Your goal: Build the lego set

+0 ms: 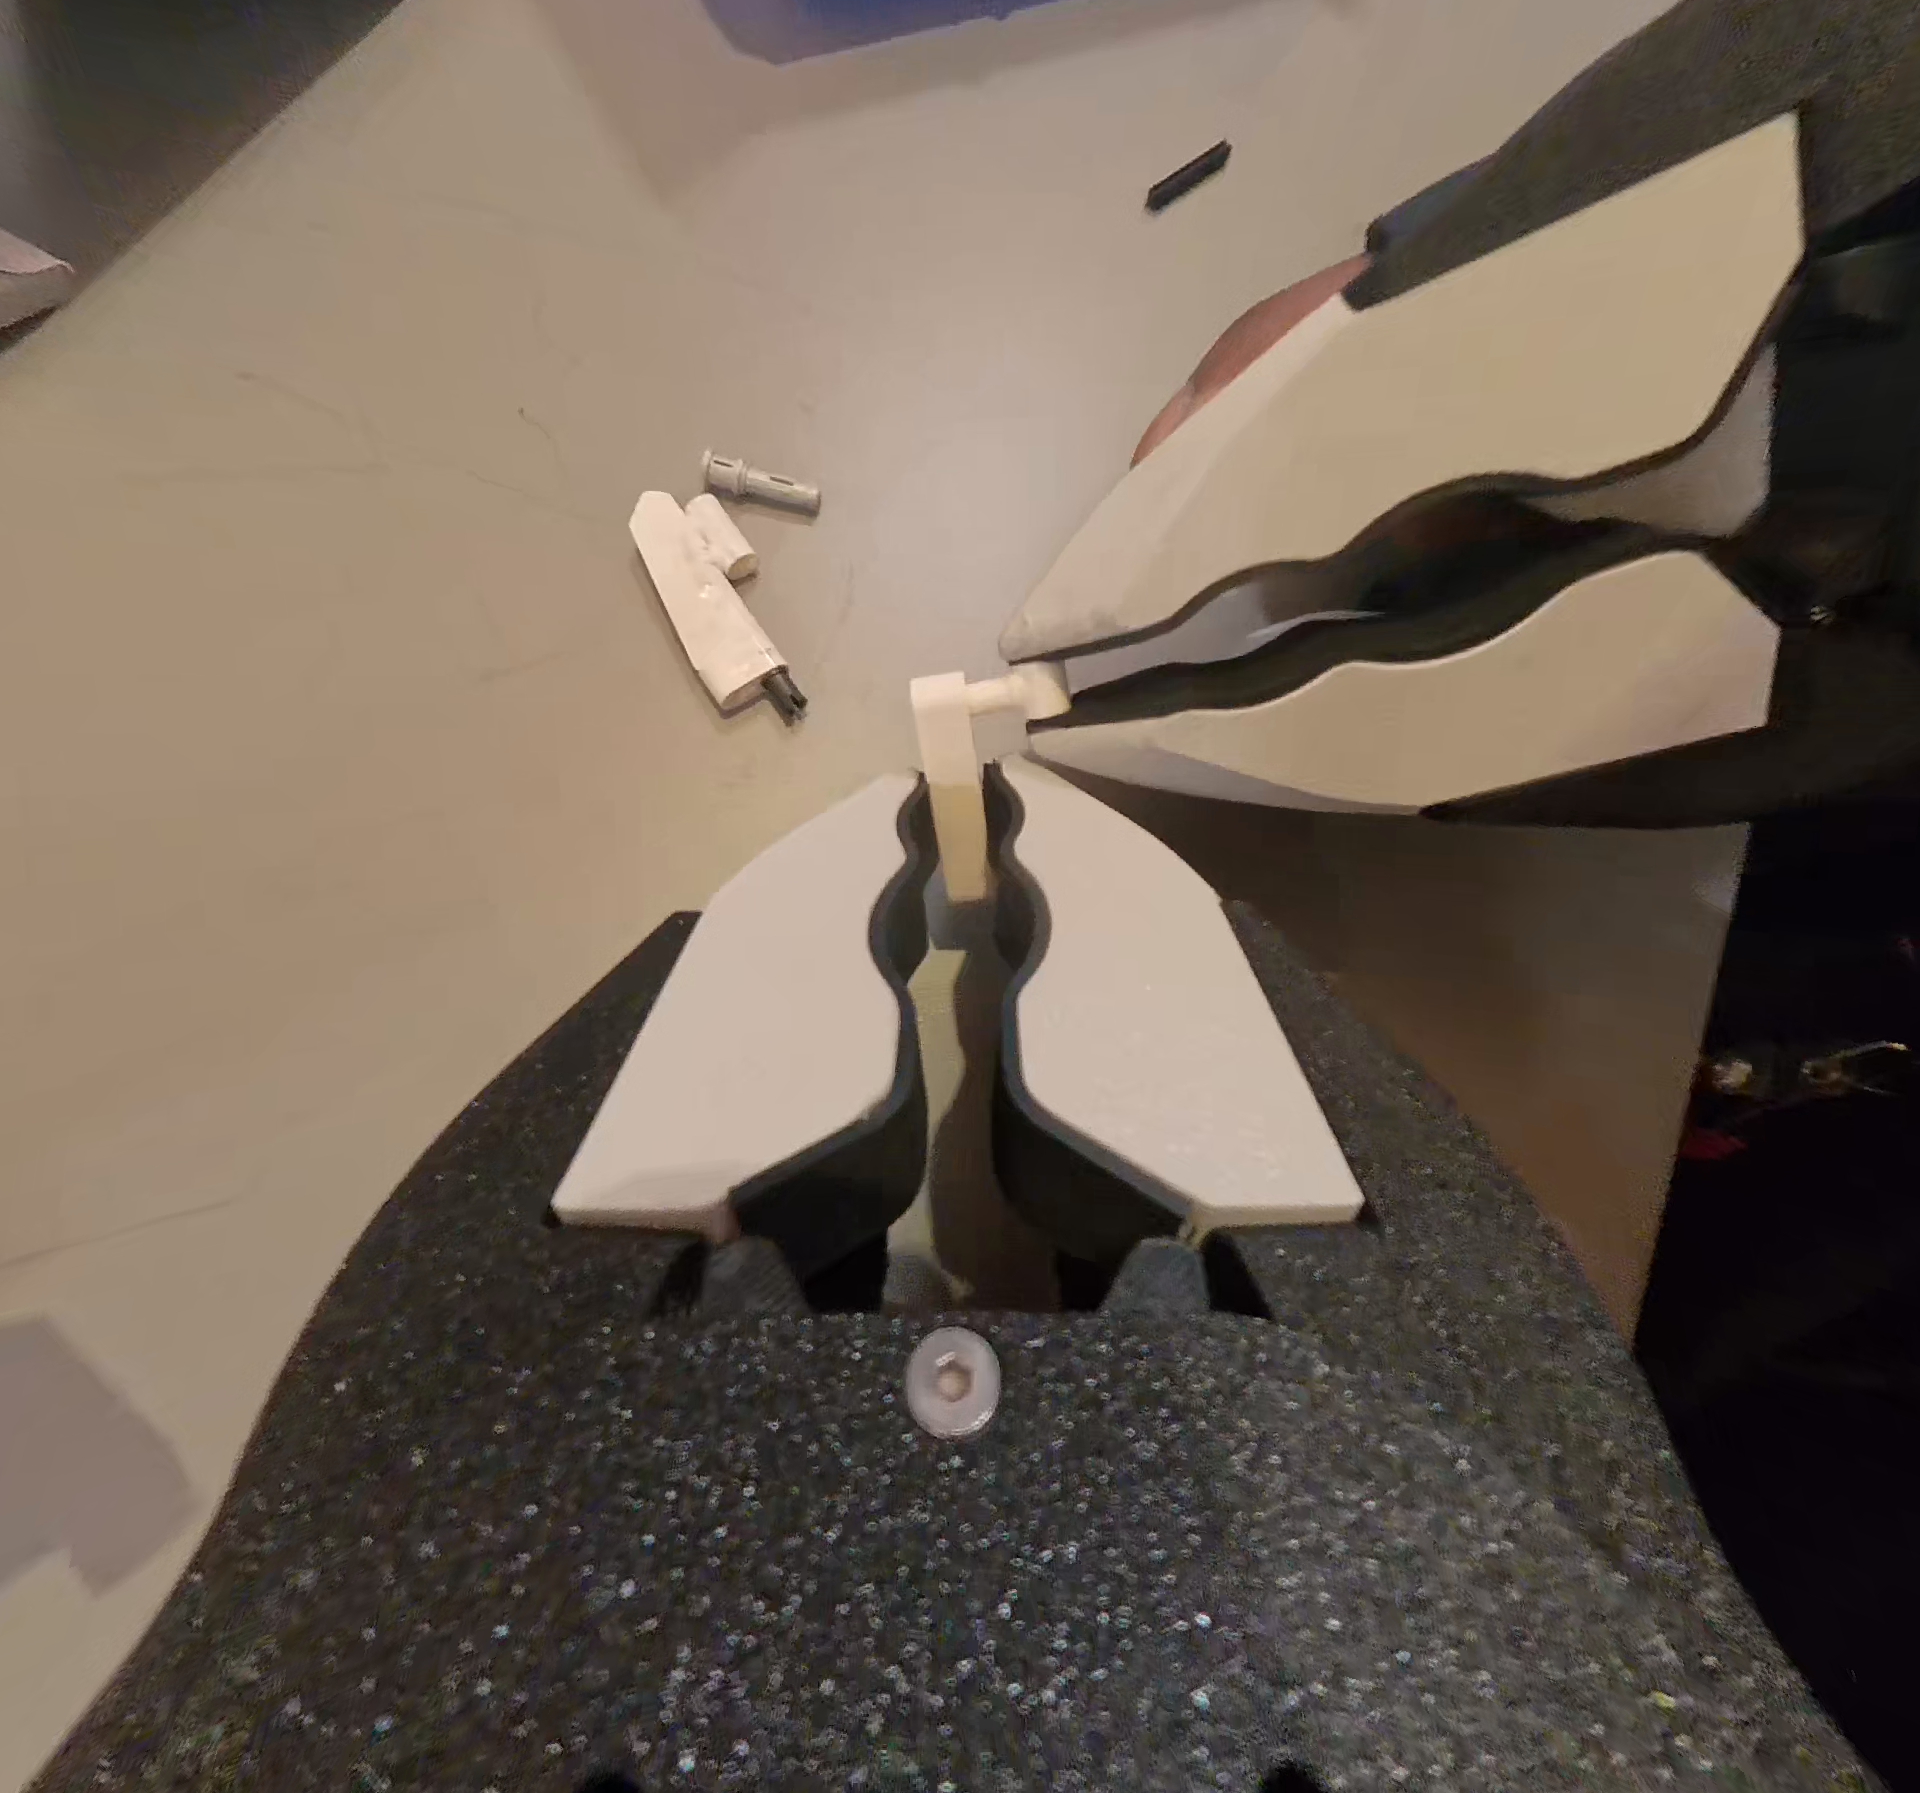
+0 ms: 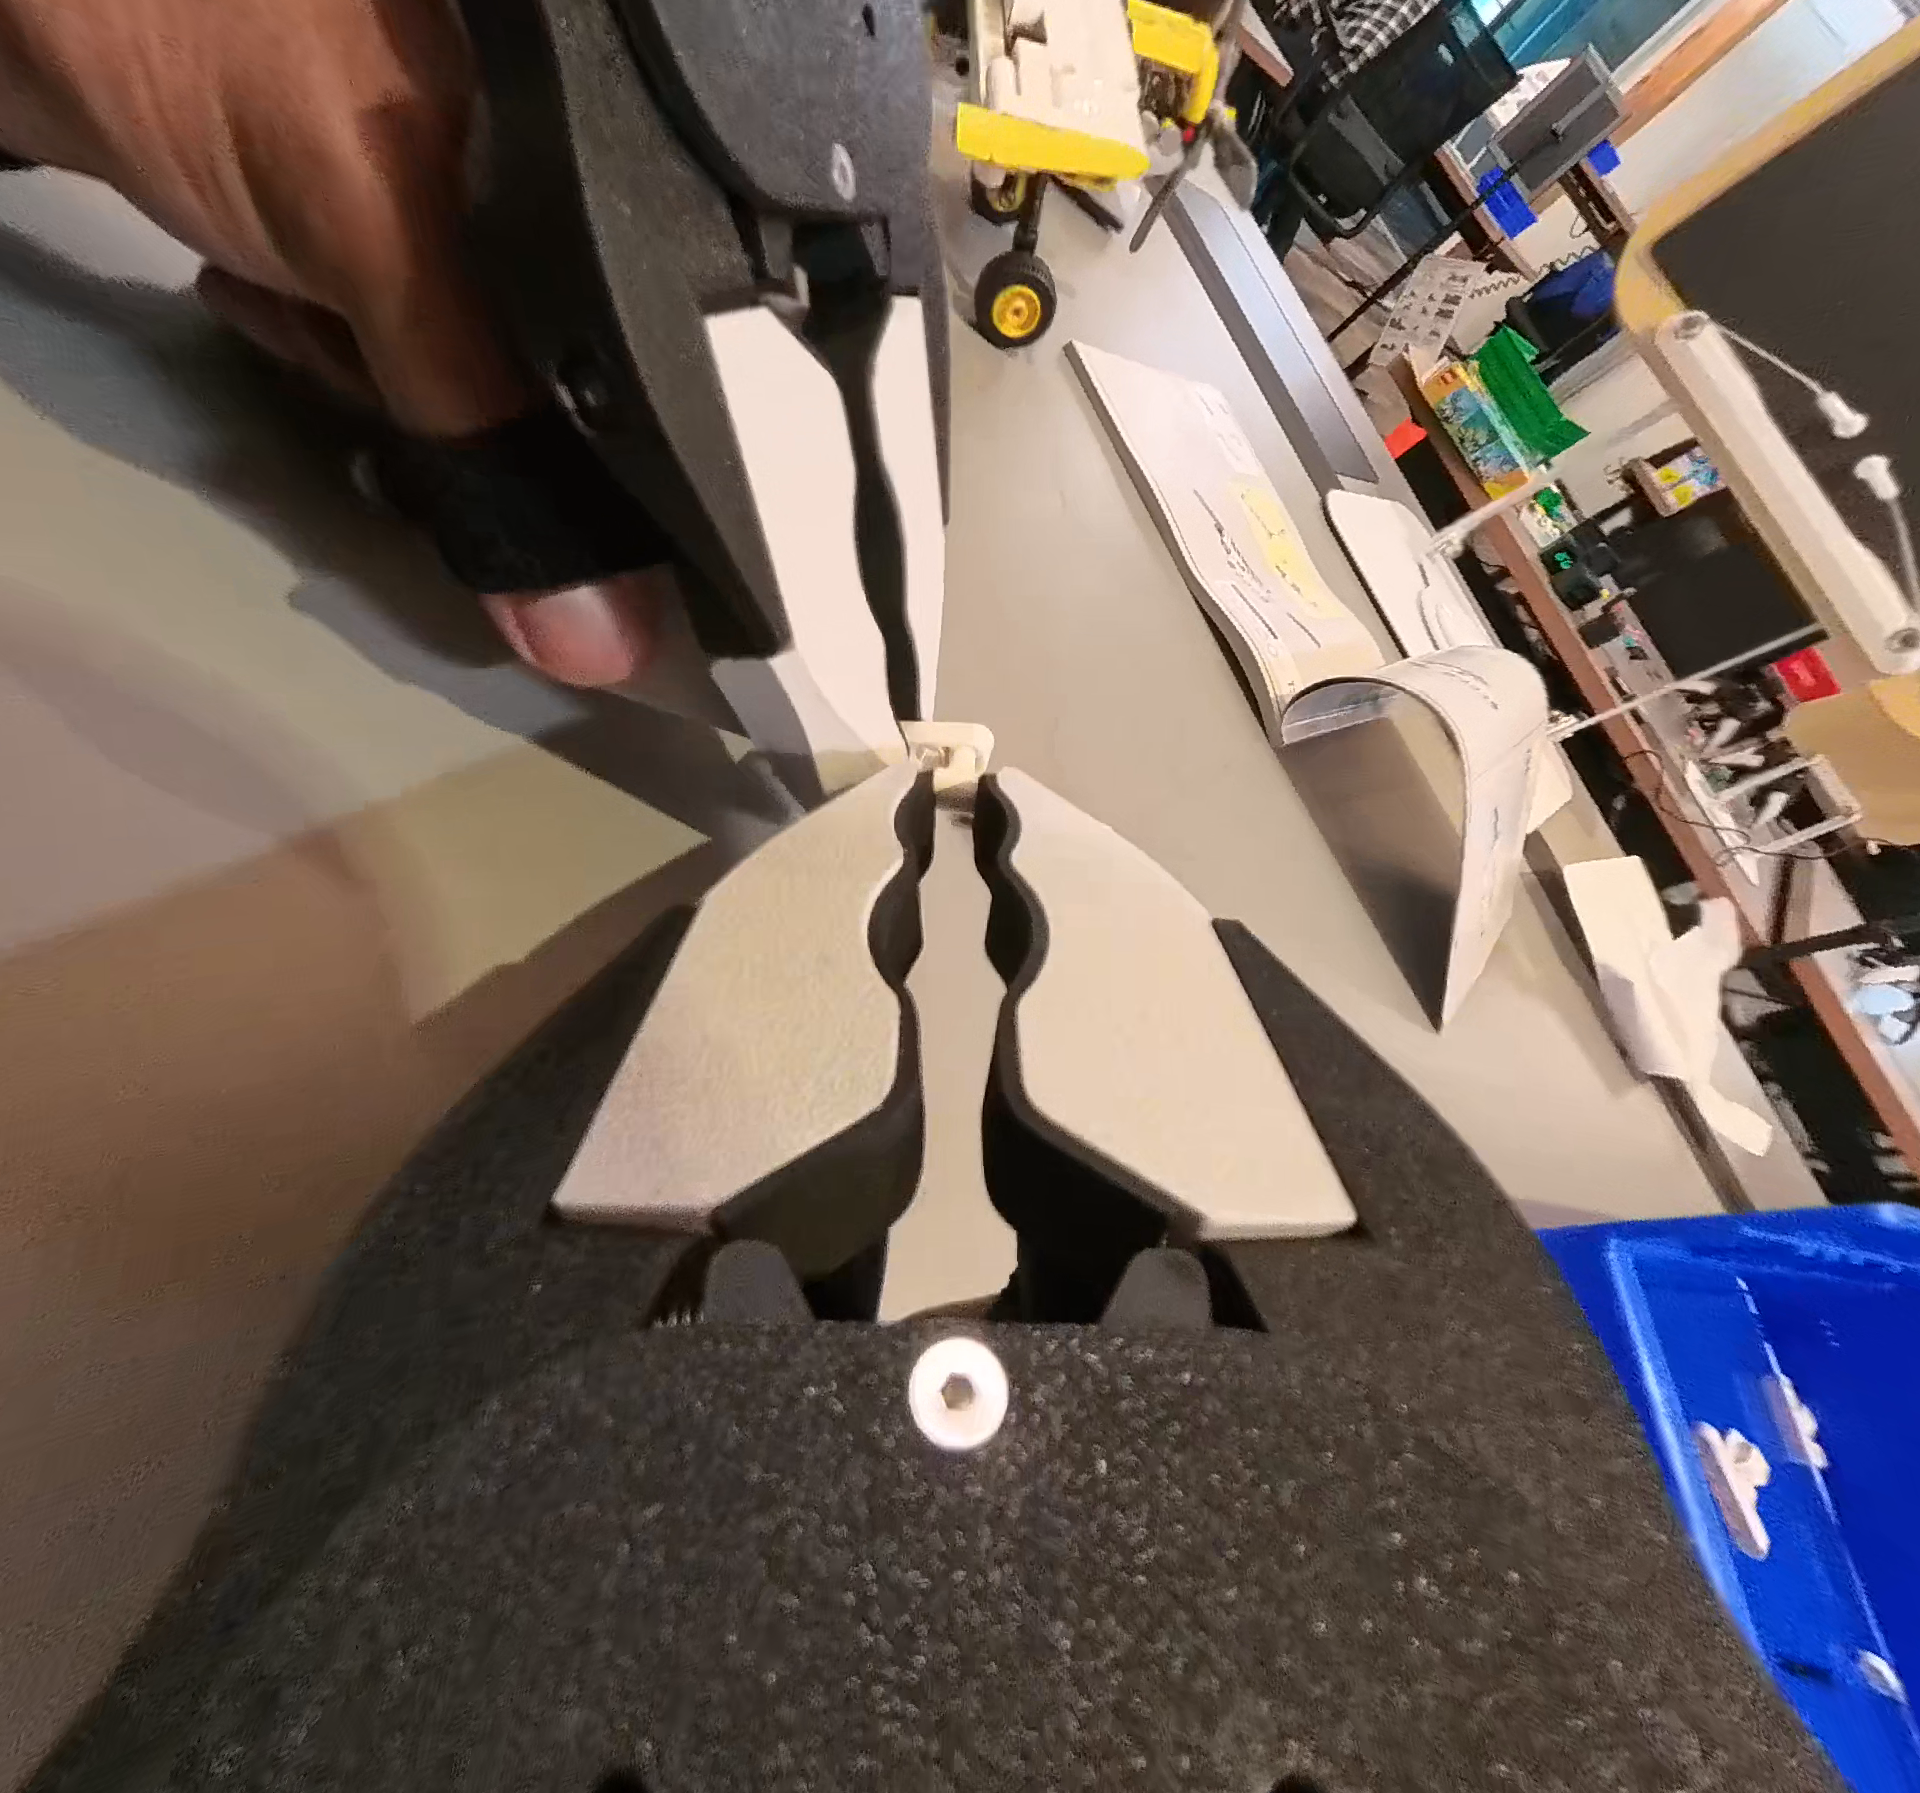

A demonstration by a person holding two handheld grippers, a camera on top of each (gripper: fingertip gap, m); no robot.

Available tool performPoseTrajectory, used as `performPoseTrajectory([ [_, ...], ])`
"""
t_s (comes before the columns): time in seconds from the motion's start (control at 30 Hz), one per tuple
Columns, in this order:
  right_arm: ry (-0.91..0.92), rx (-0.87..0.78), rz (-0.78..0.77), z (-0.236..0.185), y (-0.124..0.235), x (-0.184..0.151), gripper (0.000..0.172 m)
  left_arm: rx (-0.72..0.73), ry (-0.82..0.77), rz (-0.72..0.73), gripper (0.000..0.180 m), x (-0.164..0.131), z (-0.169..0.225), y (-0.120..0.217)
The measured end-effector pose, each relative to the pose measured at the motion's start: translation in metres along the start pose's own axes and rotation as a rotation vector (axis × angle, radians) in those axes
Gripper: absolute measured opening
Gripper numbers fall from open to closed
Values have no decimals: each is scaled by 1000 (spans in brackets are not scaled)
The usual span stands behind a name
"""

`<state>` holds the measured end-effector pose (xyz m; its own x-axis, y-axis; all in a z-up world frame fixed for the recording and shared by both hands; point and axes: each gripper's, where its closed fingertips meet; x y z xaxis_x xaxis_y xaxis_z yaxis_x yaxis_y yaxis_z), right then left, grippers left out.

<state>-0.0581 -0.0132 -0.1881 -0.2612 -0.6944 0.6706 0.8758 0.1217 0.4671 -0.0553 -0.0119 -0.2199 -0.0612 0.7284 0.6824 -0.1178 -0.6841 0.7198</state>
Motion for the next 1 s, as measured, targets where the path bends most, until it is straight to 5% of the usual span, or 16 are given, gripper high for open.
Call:
performPoseTrajectory([
  [0.57,-6,27,-11,-4,-1,-2,7,84,-100,-15,9,-4,-2,0],
  [1.0,-209,104,-25,-3,-5,-1,7,208,-197,-40,9,-6,-7,-2],
])
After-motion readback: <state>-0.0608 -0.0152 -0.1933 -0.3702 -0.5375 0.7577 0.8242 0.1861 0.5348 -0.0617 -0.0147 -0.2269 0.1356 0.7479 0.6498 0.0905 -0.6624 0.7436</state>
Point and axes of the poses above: each gripper's, where its closed fingertips meet, y back along the fingers, x out of its top, z = x × y across the jaws, and after that the axes turned 6 degrees about -z, right-handed
